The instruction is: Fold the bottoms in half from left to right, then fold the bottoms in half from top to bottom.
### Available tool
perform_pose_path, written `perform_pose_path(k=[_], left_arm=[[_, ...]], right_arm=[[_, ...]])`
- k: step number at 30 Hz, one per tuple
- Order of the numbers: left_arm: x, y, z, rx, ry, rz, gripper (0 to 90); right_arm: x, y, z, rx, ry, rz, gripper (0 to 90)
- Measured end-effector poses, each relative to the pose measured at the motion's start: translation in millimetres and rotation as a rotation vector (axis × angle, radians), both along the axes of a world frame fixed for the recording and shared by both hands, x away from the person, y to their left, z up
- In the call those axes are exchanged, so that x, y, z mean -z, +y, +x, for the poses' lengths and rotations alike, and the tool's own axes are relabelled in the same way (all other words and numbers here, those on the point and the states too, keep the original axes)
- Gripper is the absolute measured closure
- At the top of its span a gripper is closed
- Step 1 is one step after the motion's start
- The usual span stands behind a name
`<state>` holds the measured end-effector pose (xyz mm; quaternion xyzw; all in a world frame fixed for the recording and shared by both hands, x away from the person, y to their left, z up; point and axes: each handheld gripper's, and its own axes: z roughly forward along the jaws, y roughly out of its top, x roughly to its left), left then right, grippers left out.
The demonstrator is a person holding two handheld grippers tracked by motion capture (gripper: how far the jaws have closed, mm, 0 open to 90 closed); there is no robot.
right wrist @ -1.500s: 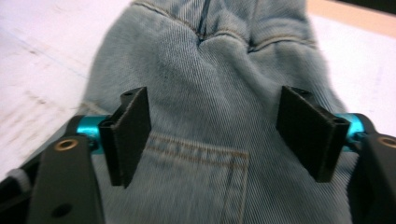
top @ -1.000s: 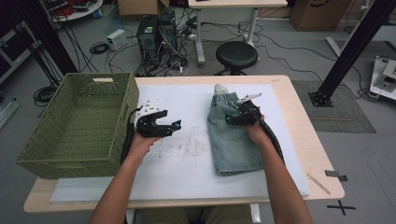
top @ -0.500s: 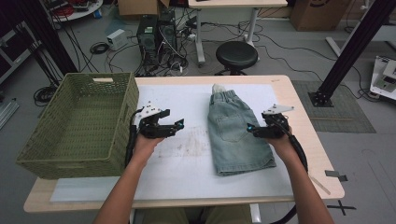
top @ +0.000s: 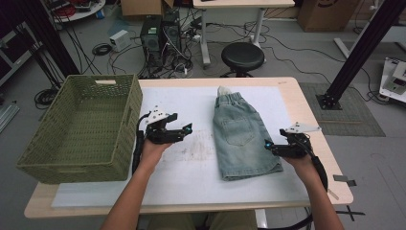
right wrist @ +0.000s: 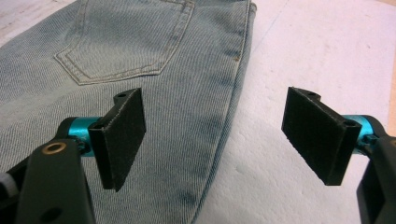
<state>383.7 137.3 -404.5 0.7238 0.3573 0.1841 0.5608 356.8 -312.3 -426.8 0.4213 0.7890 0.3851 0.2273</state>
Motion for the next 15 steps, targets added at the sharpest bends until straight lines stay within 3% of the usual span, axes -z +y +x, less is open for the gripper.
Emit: perform_pose_path(k=[10, 15], left_arm=[[-1.9, -2.7, -5.1, 0.005, 0.001, -0.001, 23.0], [0.4, -10.9, -7.9, 0.018, 0.025, -0.001, 23.1]], right_arm=[[-1.2, -3.8, -2.9, 0.008, -0.014, 0.019, 22.4], [-2.5, -3.2, -2.7, 0.016, -0.017, 0.020, 22.4]])
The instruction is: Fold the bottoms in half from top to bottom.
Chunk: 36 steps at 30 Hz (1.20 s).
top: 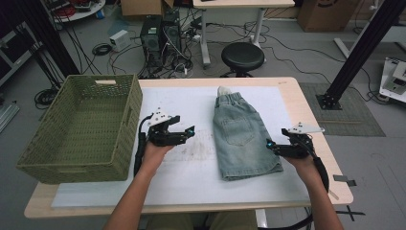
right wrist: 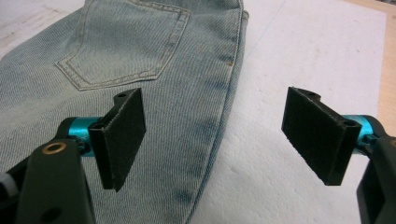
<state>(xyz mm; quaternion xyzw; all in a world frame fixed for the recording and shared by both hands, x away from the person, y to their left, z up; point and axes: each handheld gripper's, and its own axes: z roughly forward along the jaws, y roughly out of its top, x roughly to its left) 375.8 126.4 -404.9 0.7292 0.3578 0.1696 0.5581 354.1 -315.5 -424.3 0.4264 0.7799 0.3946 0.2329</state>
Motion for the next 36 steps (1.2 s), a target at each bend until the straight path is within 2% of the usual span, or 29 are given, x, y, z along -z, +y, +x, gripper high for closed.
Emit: perform_pose_path(k=[6, 9, 12, 18, 21, 26, 27, 28, 29, 32, 36], left_arm=[[5.5, -15.1, 1.5, -0.017, 0.052, -0.015, 23.0], [10.0, -28.5, 2.9, -0.002, 0.081, -0.014, 23.0], [16.2, -45.7, 4.6, 0.011, 0.109, 0.016, 23.0], [30.2, -79.6, 9.9, 0.016, 0.185, 0.069, 24.4], [37.3, -91.4, 12.8, 0.004, 0.229, 0.083, 28.1], [47.0, -104.1, 16.2, 0.003, 0.301, 0.123, 31.5], [47.1, -106.2, 16.0, 0.005, 0.299, 0.149, 35.0], [46.6, -108.1, 15.3, -0.002, 0.292, 0.161, 37.2], [46.6, -109.7, 15.0, -0.003, 0.299, 0.156, 38.3], [44.7, -113.6, 12.7, -0.017, 0.285, 0.204, 45.5], [44.2, -117.6, 9.4, -0.011, 0.282, 0.221, 56.9]], right_arm=[[0.7, 3.9, -2.1, -0.005, -0.019, -0.011, 22.5], [2.4, 5.9, -2.8, -0.007, -0.013, -0.011, 22.5], [3.5, 7.7, -2.4, -0.008, -0.011, -0.008, 23.3], [6.4, 7.6, -2.2, -0.002, 0.001, -0.009, 34.4], [8.3, 5.0, -2.0, 0.010, 0.016, -0.001, 41.7], [11.2, 1.7, -0.5, 0.020, 0.030, -0.004, 47.7], [11.6, 1.0, -0.3, 0.023, 0.035, -0.002, 49.8], [11.9, 0.4, -0.2, 0.029, 0.040, -0.002, 50.7], [12.2, -0.2, -0.2, 0.036, 0.045, 0.000, 51.5], [14.1, -1.0, 0.7, 0.038, 0.064, -0.002, 56.4], [19.8, -0.4, 3.6, 0.023, 0.114, -0.005, 62.1]])
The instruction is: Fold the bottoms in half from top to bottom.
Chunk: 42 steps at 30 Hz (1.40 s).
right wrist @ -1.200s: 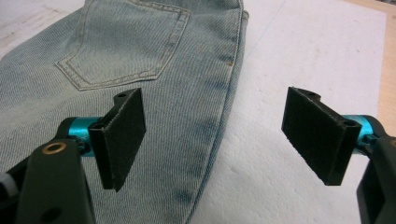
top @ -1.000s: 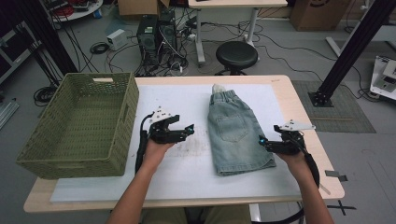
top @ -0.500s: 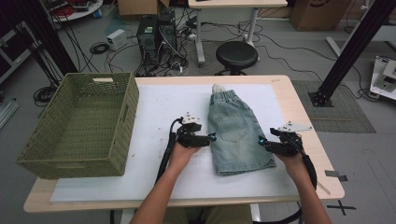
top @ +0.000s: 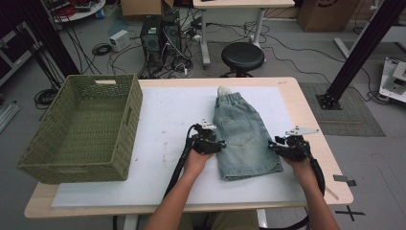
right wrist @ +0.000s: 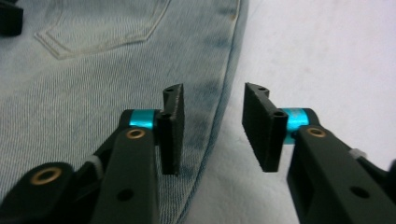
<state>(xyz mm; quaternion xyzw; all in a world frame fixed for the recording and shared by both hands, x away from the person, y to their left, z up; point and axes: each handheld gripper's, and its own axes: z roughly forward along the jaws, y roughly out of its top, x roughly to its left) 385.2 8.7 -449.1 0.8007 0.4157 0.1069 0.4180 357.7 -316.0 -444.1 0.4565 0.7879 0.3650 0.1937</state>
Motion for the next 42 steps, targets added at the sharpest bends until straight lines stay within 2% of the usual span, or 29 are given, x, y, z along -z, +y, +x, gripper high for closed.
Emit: perform_pose_path(k=[3, 6, 11, 18, 21, 25, 28, 34, 42], left_arm=[[0.7, -2.7, -2.2, 0.001, -0.001, -0.006, 67.3], [1.5, -4.7, -3.2, 0.006, 0.005, -0.018, 76.3], [2.1, -3.4, -2.3, 0.008, 0.008, -0.039, 84.1], [2.0, 3.9, -2.7, 0.018, -0.010, -0.060, 85.3], [1.3, 10.1, -2.3, 0.016, -0.013, -0.067, 85.3], [-0.2, 24.4, -0.6, 0.004, -0.014, -0.081, 85.3], [-3.0, 37.4, -0.3, -0.008, -0.022, -0.089, 85.3], [-5.4, 60.2, -0.6, -0.022, -0.033, -0.078, 85.3], [-5.7, 78.0, -3.2, -0.025, -0.039, -0.078, 85.3]], right_arm=[[3.5, 1.4, 1.6, -0.003, 0.032, -0.003, 64.6], [5.2, 2.5, 3.2, -0.010, 0.044, -0.004, 64.9], [6.1, 0.2, 4.1, -0.014, 0.066, 0.028, 68.1], [6.7, 0.4, 2.6, -0.027, 0.080, 0.060, 81.2], [6.6, 1.8, 1.7, -0.034, 0.089, 0.073, 83.0], [6.5, 10.0, -0.5, -0.074, 0.108, 0.096, 83.8], [6.0, 21.8, -2.5, -0.110, 0.108, 0.085, 83.7], [4.4, 48.6, -3.0, -0.169, 0.096, 0.052, 83.7], [4.1, 67.4, -1.9, -0.203, 0.085, 0.037, 83.6]])
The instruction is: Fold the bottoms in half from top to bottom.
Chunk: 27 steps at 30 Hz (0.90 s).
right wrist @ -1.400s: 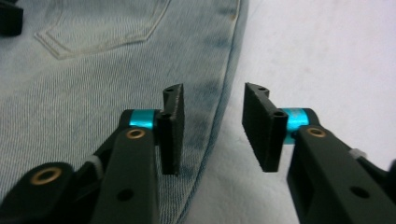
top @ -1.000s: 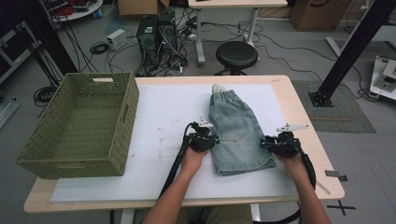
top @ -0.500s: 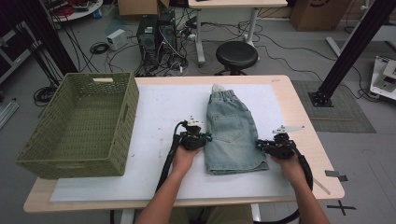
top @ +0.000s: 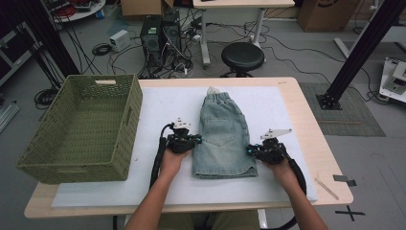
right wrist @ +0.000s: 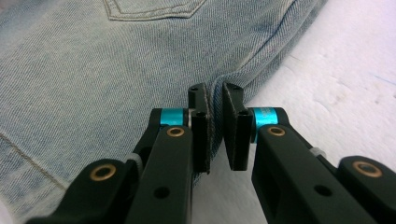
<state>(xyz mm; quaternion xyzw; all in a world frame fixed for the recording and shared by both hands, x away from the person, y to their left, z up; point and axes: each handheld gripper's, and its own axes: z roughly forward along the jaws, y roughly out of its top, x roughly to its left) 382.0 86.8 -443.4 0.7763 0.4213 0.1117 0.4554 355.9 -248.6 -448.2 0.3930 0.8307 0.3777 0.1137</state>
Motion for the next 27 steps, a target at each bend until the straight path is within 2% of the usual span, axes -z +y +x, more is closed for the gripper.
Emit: perform_pose_path(k=[14, 22, 23, 24, 26, 27], left_arm=[[0.3, 26.6, -2.9, -0.032, -0.001, -0.002, 85.2], [3.7, 31.6, -4.8, -0.023, 0.012, -0.016, 85.0], [4.0, 32.2, -4.4, -0.027, 0.020, -0.023, 83.2], [3.9, 33.1, -3.3, -0.032, 0.020, -0.029, 77.4], [2.6, 36.0, 0.8, -0.036, 0.032, -0.070, 56.9], [0.5, 37.1, 3.6, -0.040, 0.027, -0.088, 51.3]], right_arm=[[-1.2, 28.6, 2.1, -0.053, -0.025, -0.029, 83.6], [-1.1, 31.5, 3.7, -0.052, -0.018, -0.025, 83.3], [-1.2, 31.0, 4.0, -0.052, -0.019, -0.025, 82.4], [-1.2, 30.7, 4.1, -0.051, -0.019, -0.022, 80.8], [-3.1, 29.2, 4.2, -0.048, -0.023, -0.024, 74.5], [-4.6, 28.3, 4.1, -0.043, -0.027, -0.016, 69.9]])
